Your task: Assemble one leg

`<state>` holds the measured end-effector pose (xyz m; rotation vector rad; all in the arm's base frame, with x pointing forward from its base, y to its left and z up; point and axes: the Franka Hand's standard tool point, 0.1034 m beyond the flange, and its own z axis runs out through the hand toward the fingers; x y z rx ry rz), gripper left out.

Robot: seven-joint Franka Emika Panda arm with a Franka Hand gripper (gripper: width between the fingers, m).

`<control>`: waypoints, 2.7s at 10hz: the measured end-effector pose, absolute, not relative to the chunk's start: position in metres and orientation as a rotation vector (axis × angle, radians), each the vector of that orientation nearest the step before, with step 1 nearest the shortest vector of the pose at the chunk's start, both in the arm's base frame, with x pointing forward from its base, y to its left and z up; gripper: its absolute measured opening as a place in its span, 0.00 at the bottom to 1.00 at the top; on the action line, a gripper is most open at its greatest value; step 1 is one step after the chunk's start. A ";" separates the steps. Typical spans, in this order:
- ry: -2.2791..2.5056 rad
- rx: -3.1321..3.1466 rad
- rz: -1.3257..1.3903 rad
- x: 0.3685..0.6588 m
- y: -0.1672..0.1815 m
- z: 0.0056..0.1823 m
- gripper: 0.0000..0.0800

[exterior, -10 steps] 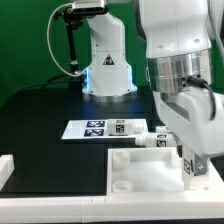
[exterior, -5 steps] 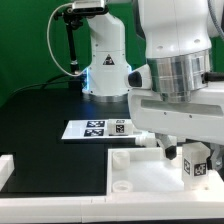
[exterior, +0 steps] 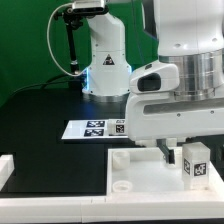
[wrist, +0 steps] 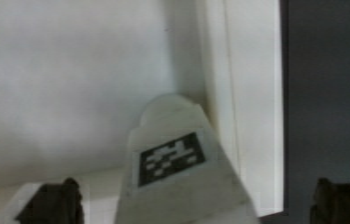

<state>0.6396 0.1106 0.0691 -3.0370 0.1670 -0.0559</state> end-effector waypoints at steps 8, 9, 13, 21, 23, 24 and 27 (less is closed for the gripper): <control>0.839 -2.915 -0.056 0.639 0.111 0.069 0.36; 1.074 -2.837 -0.066 0.638 0.113 0.069 0.36; 1.881 -2.340 -0.039 0.640 0.114 0.069 0.36; 2.412 -1.708 0.062 0.641 0.112 0.068 0.36; 2.397 -1.730 0.060 0.641 0.113 0.069 0.63; 2.348 -1.781 0.055 0.643 0.116 0.077 0.77; 2.249 -1.833 0.040 0.654 0.116 0.114 0.81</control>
Offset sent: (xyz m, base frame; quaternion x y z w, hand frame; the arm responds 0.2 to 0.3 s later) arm 0.0000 0.0000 0.0000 0.0000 0.0000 0.0650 0.9979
